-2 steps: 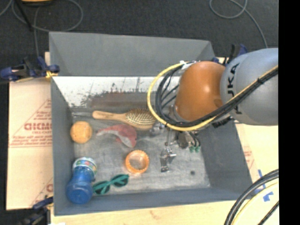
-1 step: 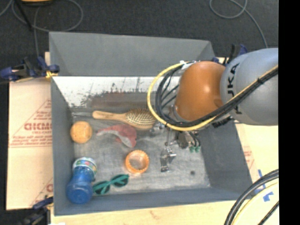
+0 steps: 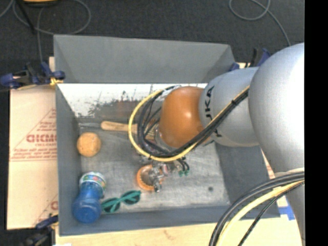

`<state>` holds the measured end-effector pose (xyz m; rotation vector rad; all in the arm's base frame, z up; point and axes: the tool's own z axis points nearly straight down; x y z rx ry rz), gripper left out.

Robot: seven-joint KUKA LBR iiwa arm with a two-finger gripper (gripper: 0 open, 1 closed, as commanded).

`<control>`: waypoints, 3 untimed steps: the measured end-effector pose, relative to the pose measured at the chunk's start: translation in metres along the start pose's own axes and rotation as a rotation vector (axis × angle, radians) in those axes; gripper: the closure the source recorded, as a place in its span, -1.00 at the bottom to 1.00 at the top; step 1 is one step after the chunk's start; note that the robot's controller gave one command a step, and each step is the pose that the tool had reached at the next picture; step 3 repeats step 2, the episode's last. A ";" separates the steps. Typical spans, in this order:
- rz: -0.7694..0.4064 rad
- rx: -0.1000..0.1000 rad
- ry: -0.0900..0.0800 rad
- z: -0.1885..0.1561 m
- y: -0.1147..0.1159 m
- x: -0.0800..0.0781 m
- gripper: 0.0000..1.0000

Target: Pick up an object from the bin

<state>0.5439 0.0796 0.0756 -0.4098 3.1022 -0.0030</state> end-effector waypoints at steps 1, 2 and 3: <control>0.000 0.000 0.000 0.000 0.000 0.000 1.00; -0.139 -0.003 0.008 -0.130 -0.028 0.001 1.00; -0.139 -0.003 0.008 -0.130 -0.028 0.001 1.00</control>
Offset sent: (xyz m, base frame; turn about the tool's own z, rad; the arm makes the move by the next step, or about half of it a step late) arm 0.0036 -0.0265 0.1298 -0.1407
